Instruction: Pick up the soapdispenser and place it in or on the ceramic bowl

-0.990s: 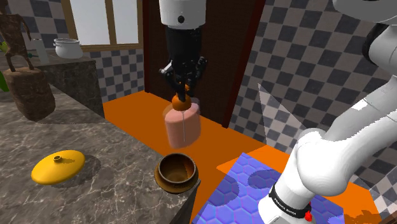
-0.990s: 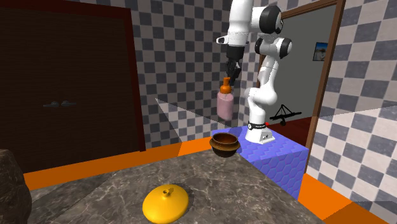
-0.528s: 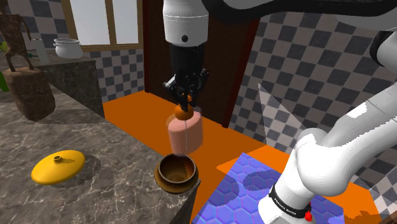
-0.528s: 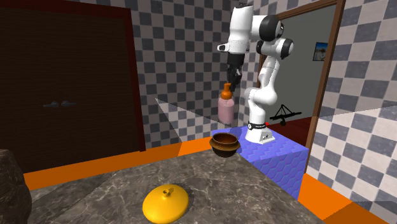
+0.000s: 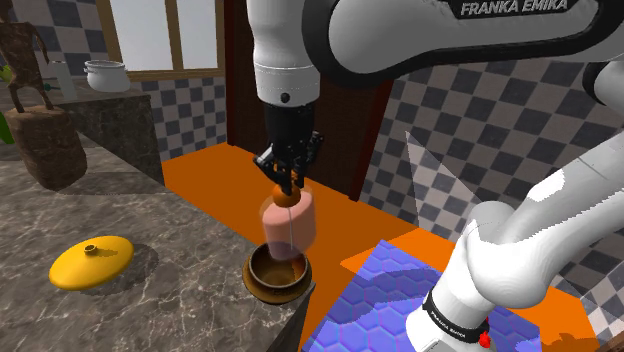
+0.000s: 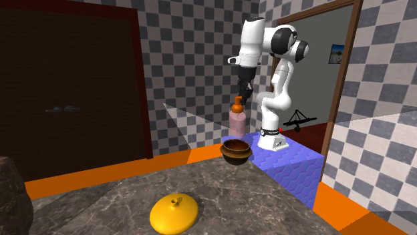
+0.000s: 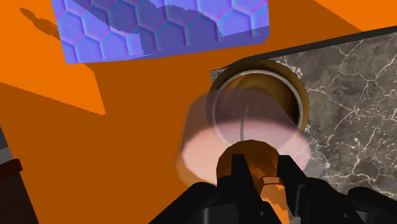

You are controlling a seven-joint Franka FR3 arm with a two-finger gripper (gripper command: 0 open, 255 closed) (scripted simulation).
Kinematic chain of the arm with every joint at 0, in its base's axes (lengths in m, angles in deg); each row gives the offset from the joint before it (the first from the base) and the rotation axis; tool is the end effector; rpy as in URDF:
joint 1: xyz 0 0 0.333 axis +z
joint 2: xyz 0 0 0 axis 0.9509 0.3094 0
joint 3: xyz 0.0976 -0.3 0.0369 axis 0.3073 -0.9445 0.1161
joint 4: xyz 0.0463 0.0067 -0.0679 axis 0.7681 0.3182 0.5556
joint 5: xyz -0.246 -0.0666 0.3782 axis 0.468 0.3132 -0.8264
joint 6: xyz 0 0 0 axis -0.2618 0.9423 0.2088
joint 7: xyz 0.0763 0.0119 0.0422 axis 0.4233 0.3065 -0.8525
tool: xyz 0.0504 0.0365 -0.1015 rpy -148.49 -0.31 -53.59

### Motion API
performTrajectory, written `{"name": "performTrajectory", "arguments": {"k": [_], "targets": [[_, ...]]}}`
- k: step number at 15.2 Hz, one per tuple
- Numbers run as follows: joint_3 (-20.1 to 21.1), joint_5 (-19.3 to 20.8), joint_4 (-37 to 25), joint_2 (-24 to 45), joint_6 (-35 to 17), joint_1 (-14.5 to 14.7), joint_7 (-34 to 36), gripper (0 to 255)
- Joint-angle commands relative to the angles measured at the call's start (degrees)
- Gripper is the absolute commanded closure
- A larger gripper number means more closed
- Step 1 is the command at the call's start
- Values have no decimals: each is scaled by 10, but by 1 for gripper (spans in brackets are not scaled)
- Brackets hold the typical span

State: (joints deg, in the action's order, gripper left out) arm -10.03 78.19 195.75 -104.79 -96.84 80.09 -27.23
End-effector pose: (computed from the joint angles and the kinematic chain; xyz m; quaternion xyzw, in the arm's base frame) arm 0.4160 0.2792 0.5302 0.9925 -0.0732 -0.0014 0.0976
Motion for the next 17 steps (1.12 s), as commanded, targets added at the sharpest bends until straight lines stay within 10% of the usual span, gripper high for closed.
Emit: {"name": "performTrajectory", "arguments": {"k": [1,17], "targets": [[0,-1,18,-2,-17,1,0,255],[6,-2,84,4,-88,3,10,255]]}}
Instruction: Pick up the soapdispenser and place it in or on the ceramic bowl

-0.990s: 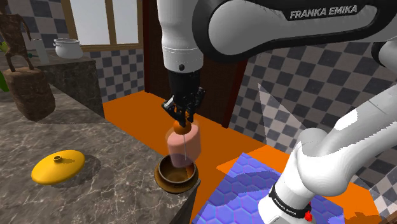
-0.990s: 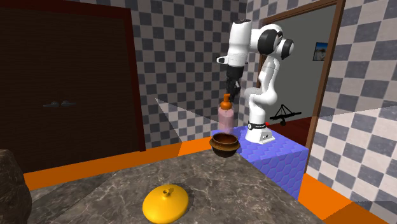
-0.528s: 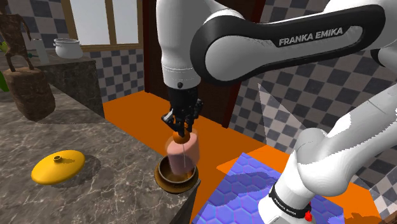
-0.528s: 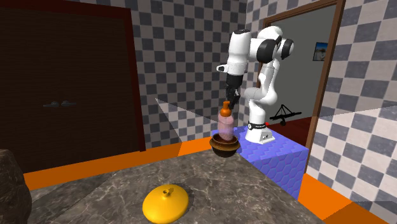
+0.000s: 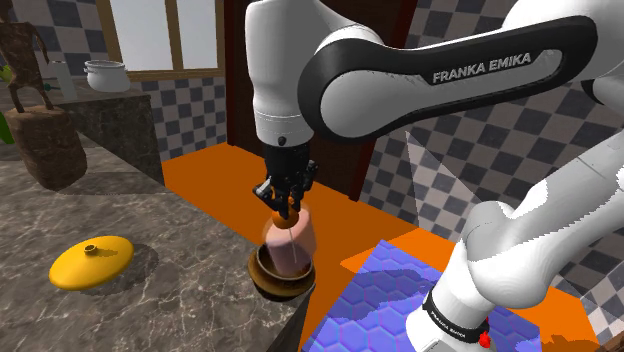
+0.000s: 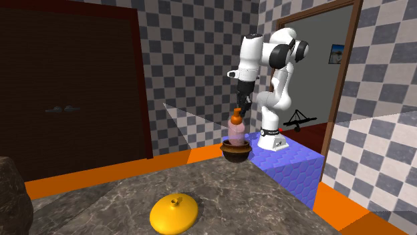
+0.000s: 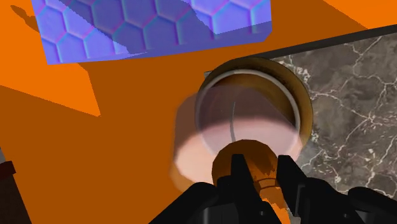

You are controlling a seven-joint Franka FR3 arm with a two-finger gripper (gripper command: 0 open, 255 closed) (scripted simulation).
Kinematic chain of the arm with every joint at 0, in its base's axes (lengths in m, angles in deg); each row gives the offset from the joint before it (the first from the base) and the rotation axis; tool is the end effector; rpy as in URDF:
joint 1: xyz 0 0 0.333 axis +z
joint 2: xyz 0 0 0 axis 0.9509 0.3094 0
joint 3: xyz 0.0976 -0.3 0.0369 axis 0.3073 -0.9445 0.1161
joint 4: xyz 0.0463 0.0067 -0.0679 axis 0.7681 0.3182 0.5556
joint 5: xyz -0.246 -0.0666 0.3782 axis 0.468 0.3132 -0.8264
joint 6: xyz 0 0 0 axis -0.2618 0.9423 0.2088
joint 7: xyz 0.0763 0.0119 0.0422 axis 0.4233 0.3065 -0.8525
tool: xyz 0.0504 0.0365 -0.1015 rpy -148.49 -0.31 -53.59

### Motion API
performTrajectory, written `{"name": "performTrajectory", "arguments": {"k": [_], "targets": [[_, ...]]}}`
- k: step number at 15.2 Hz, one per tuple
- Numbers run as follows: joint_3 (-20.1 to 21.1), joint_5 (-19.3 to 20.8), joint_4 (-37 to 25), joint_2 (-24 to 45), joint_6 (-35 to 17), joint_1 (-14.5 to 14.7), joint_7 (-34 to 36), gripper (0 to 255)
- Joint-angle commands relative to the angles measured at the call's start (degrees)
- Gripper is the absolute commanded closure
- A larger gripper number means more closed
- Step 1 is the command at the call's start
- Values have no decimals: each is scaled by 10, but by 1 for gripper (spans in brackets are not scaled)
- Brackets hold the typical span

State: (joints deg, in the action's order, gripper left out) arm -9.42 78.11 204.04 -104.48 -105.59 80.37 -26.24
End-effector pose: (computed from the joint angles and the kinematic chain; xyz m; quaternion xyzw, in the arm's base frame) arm 0.4143 0.2760 0.4624 0.9926 -0.0734 0.0007 0.0971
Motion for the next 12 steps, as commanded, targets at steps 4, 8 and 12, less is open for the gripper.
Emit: {"name": "performTrajectory", "arguments": {"k": [4,8,12], "targets": [[0,0,0,2,0,0,0,0],[0,-1,-18,1,19,0,0,0],[2,0,-76,6,72,0,2,0]]}}
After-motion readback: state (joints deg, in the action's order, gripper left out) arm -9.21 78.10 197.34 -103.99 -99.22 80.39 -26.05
